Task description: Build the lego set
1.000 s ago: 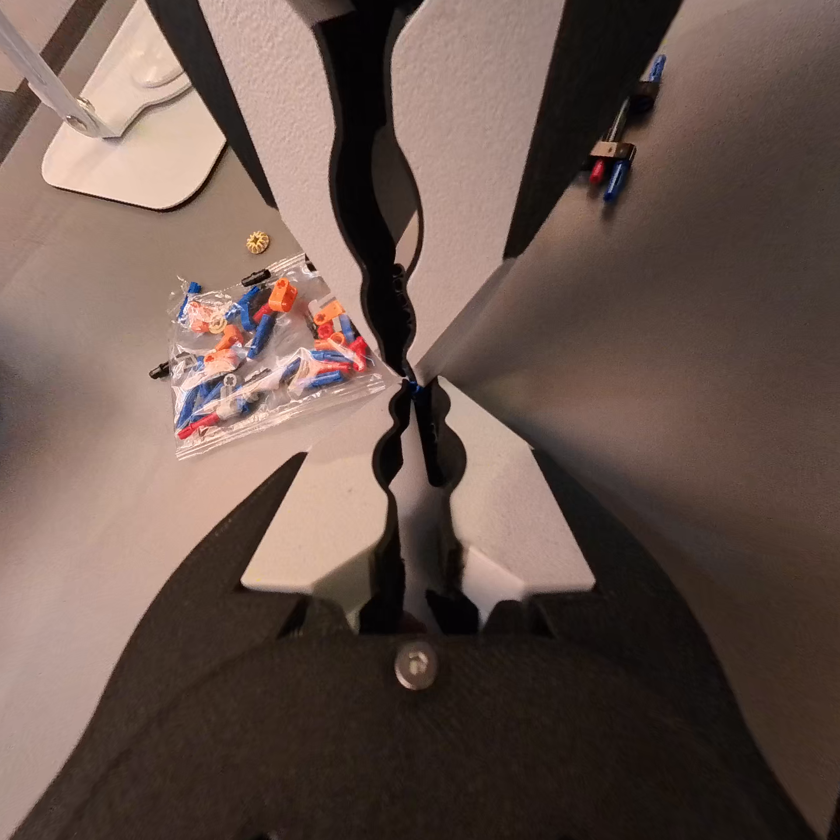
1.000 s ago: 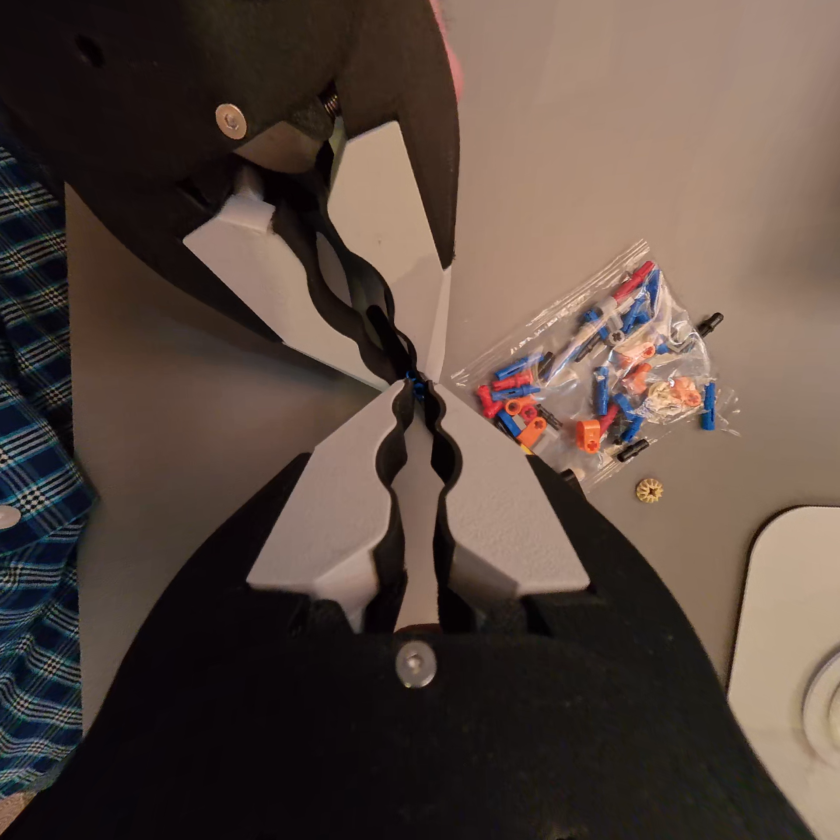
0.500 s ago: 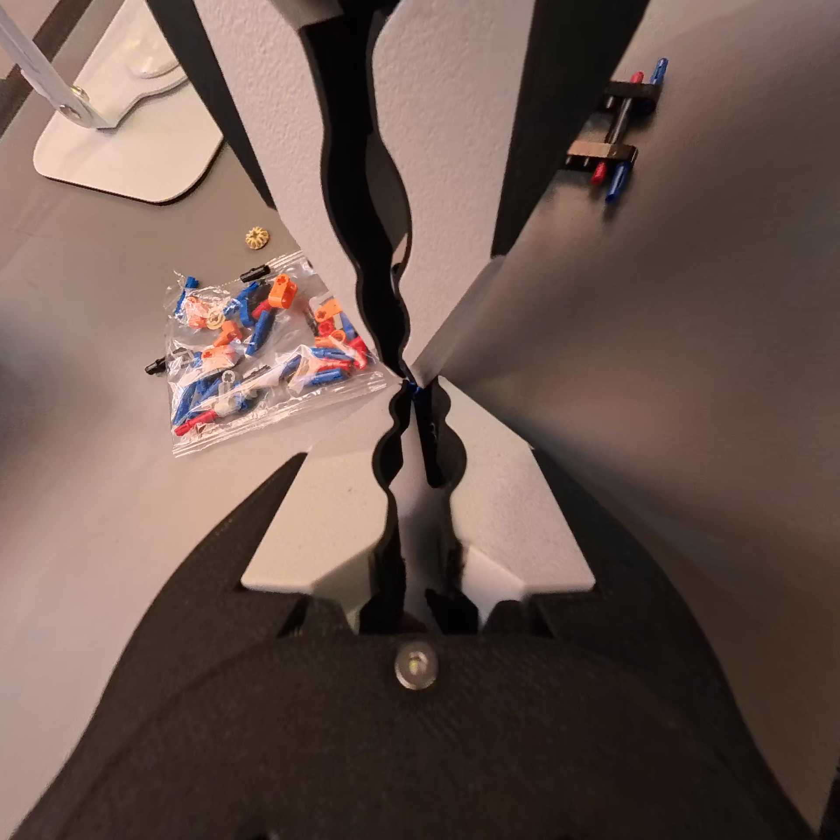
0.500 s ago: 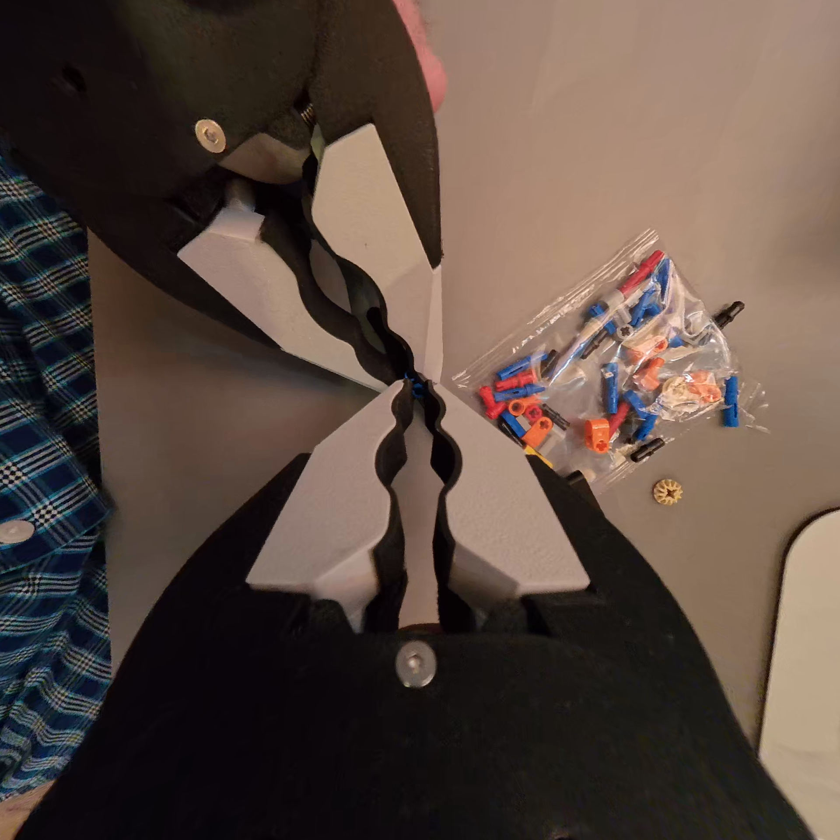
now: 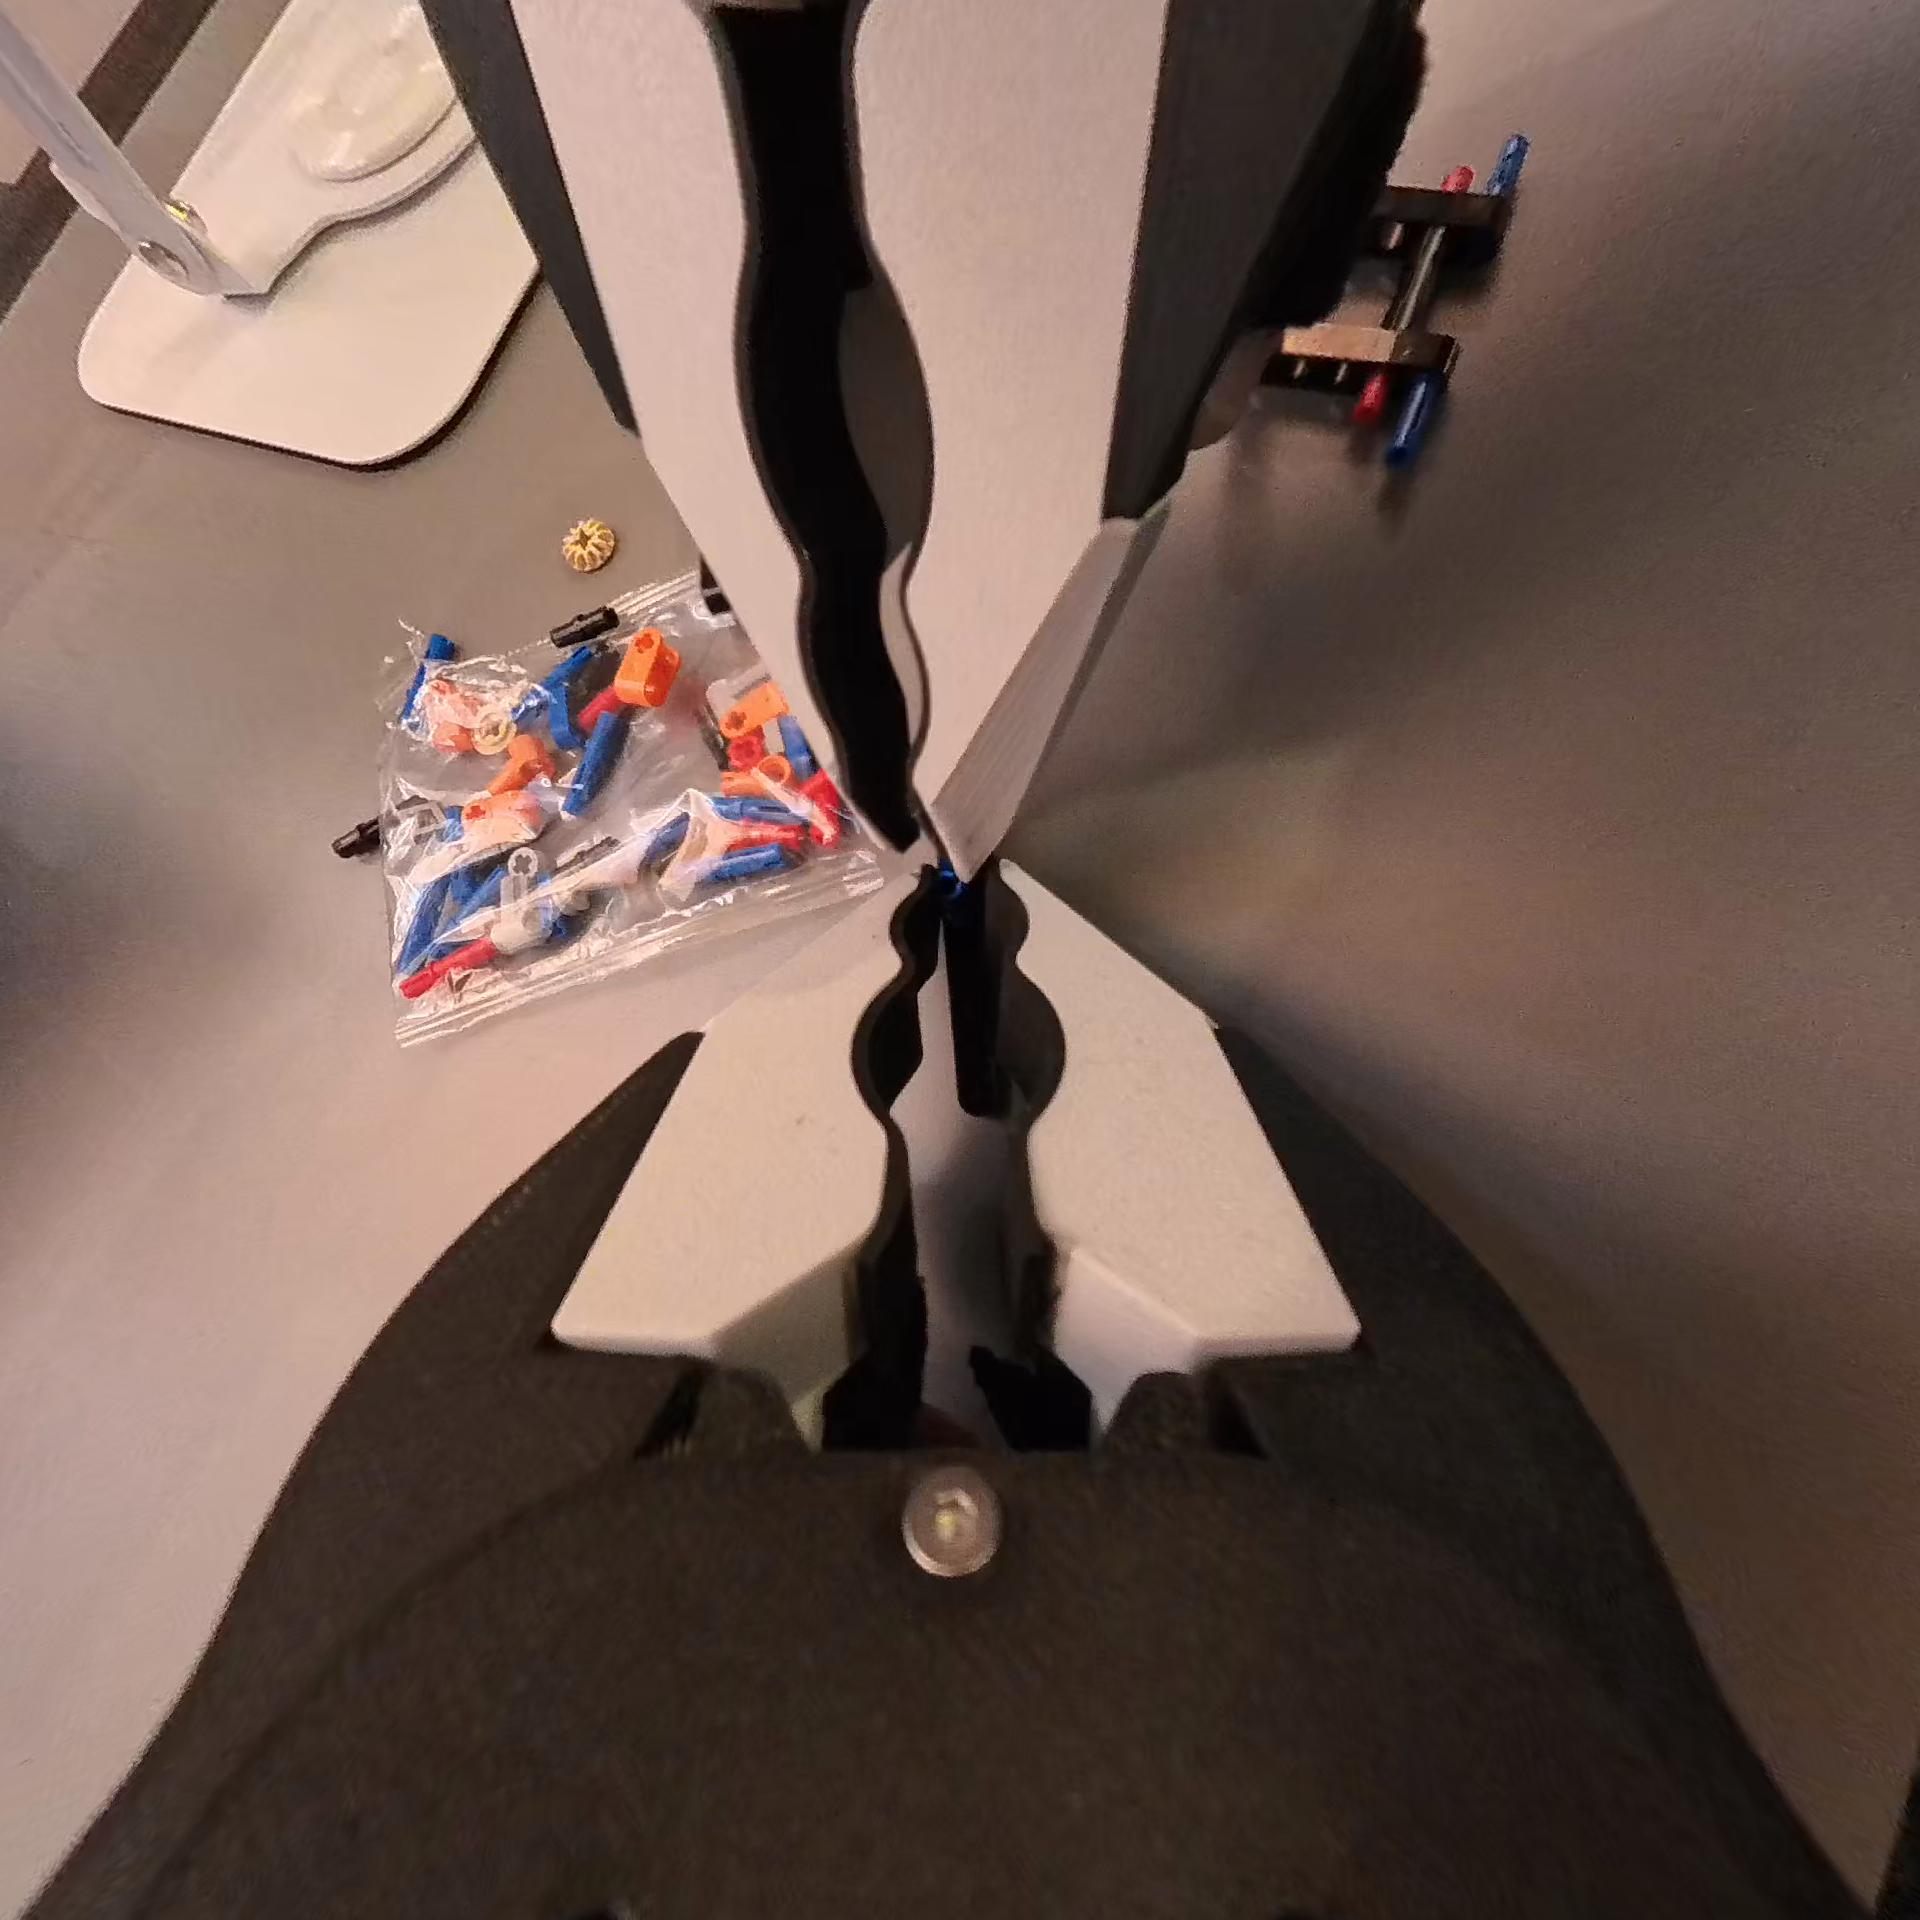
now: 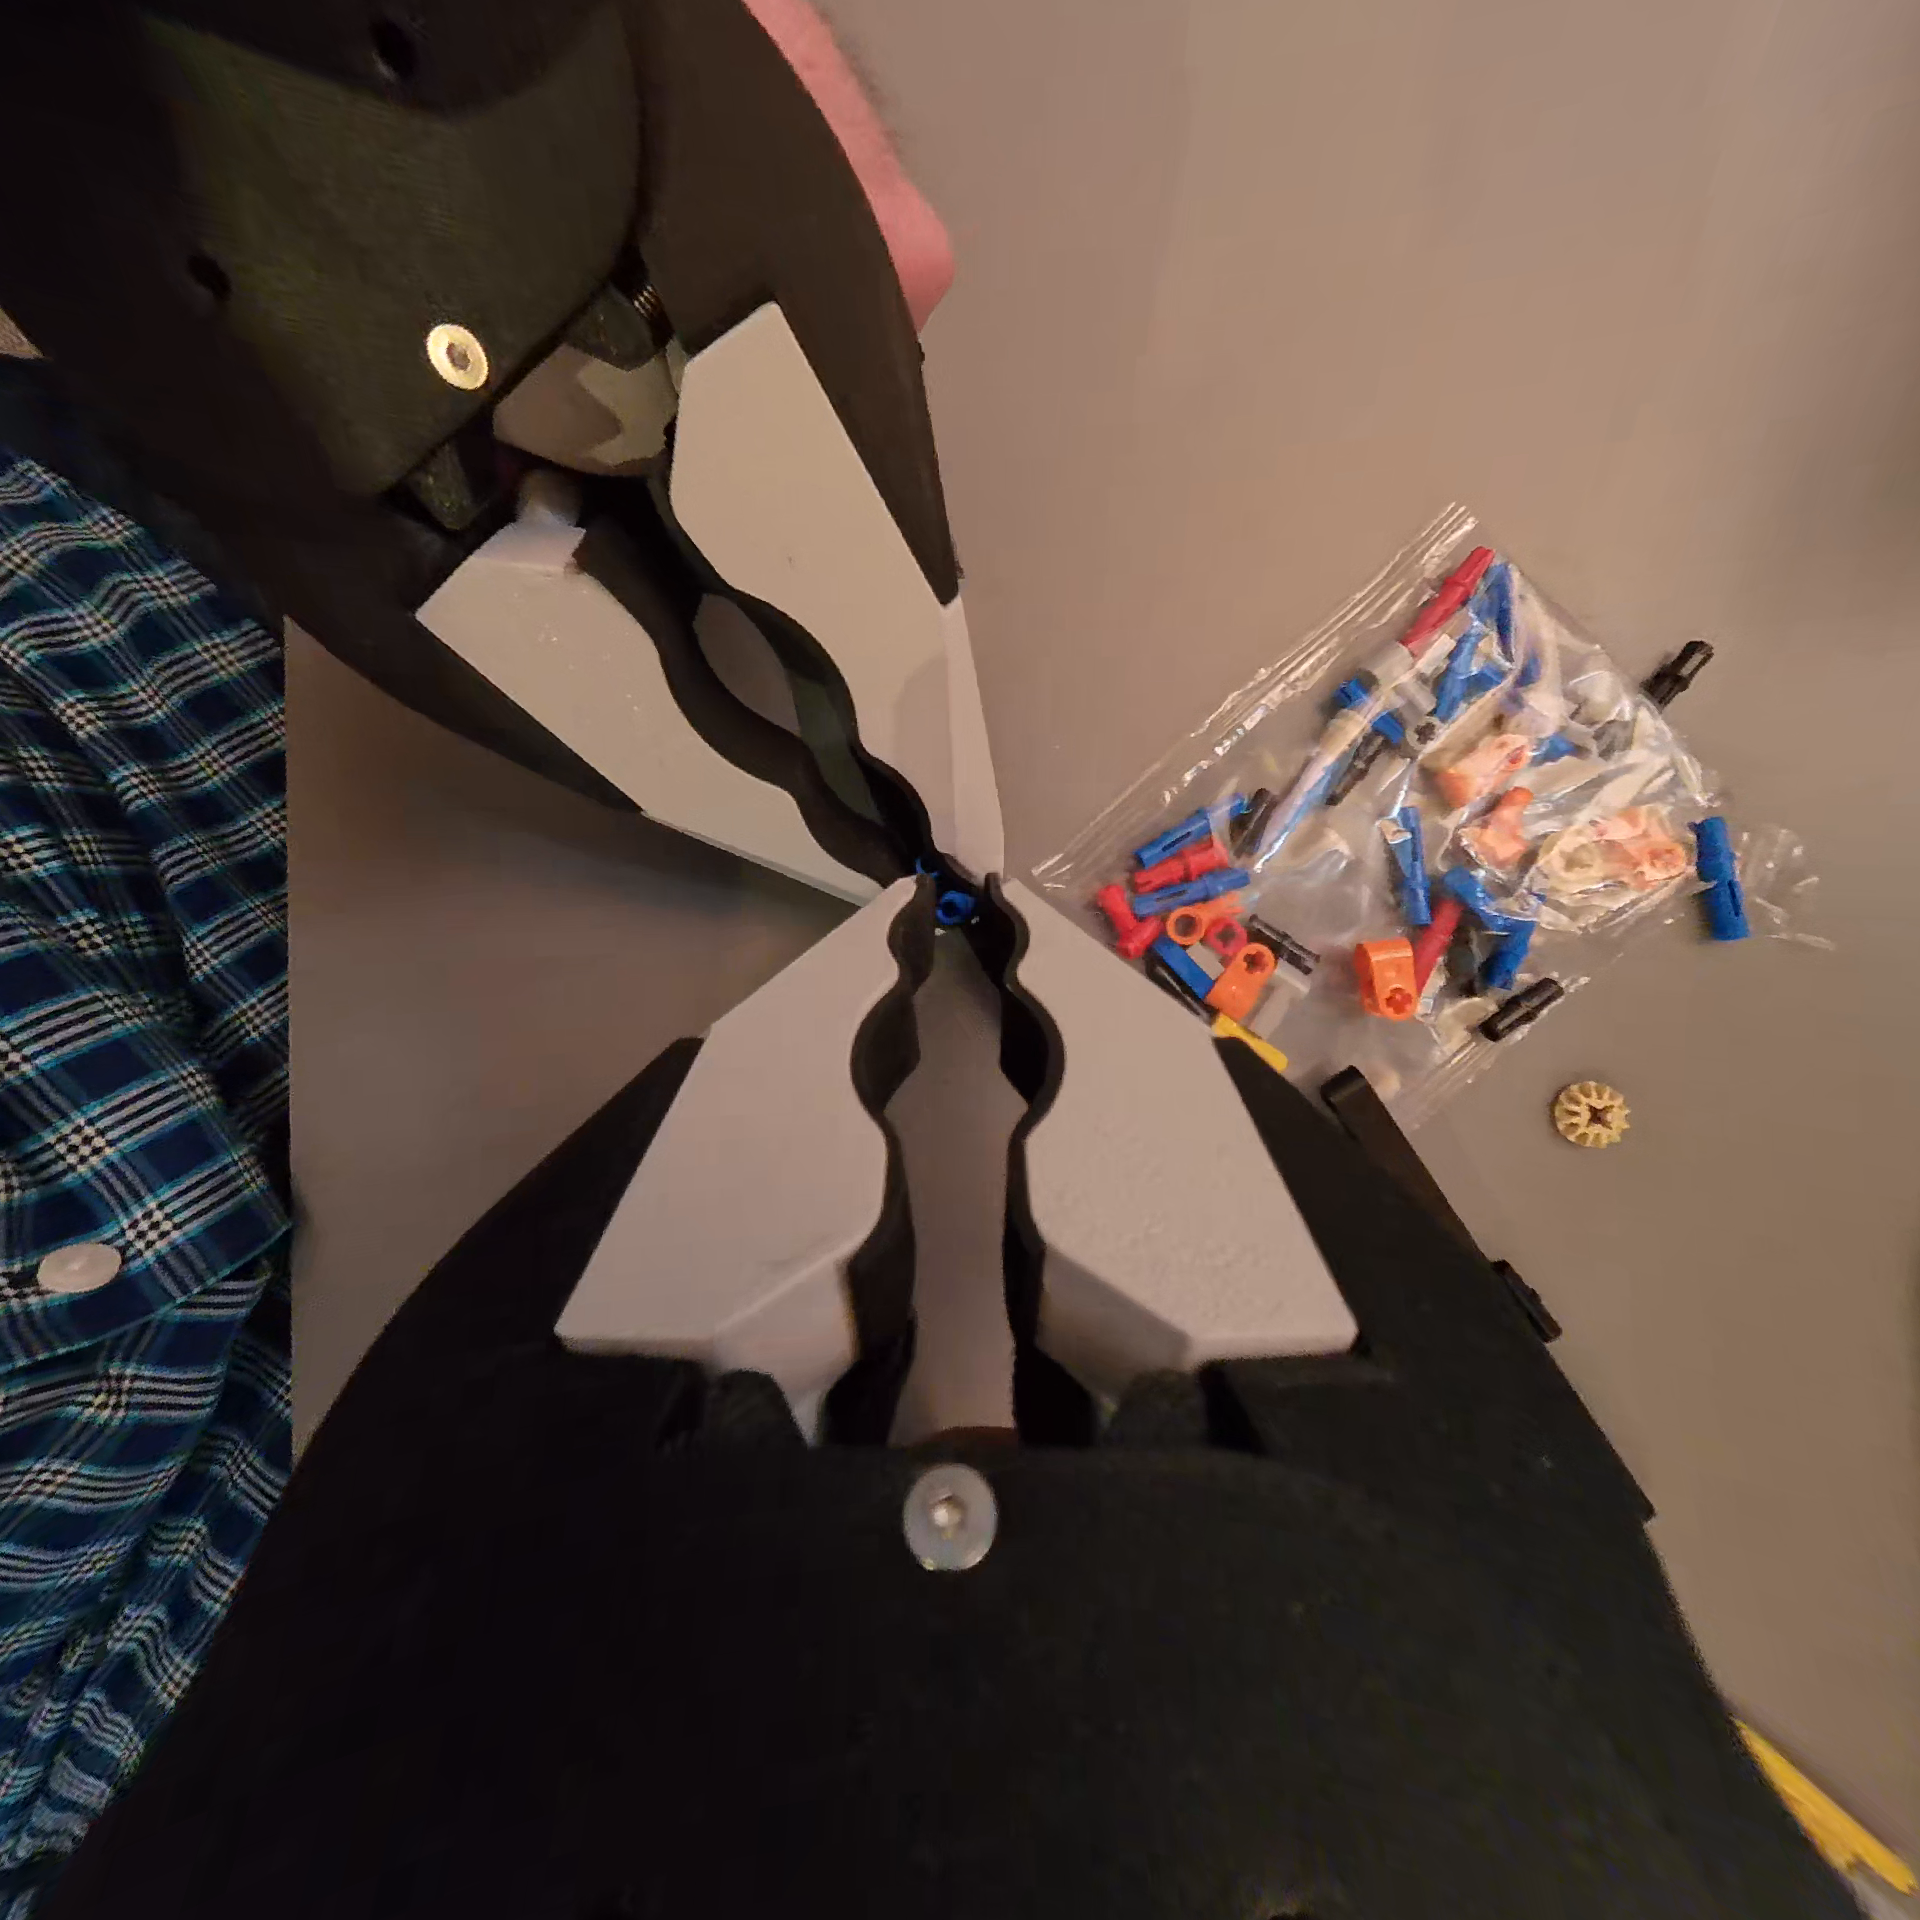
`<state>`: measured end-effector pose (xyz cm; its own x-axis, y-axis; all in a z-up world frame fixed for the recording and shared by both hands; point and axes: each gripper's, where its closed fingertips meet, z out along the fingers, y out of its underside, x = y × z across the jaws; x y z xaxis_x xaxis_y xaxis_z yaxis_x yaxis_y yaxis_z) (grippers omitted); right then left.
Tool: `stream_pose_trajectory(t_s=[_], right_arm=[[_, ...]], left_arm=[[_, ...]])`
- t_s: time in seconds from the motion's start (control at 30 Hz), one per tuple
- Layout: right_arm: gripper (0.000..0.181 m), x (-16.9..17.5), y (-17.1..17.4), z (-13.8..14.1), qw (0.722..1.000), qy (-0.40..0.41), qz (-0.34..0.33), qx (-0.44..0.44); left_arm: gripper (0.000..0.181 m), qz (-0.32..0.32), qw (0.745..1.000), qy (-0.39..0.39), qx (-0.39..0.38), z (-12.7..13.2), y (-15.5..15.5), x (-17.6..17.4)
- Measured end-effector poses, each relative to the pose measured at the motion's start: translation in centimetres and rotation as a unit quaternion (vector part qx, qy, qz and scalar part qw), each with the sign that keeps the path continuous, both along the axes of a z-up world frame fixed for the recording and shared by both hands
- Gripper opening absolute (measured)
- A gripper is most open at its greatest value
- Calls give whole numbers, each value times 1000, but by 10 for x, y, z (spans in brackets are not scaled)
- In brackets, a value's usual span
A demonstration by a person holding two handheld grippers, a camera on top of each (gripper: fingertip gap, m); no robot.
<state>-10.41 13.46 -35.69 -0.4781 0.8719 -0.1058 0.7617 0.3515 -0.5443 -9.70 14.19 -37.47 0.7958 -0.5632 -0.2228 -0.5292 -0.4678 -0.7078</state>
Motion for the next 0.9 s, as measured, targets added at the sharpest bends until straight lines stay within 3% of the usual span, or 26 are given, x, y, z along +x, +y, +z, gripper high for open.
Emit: stream_pose_trajectory(t_s=[0.23,0.5,0.63,0.8,0.9], right_arm=[[13,1,0,8,1000,11,3,-10],[12,33,34,16,999,-1,-29,16],[13,52,34,5,999,-18,-28,22],[13,42,20,-16,999,-14,-25,35],[1,38,22,-19,999,-7,-31,44]], left_arm=[[6,0,1000,-3,-2,0,0,0],[6,-1,1000,-3,-1,0,0,0],[12,3,1000,1,6,1,1,-1],[13,7,1000,-5,0,1,1,-1],[16,10,1000,-10,-1,2,0,-1]])
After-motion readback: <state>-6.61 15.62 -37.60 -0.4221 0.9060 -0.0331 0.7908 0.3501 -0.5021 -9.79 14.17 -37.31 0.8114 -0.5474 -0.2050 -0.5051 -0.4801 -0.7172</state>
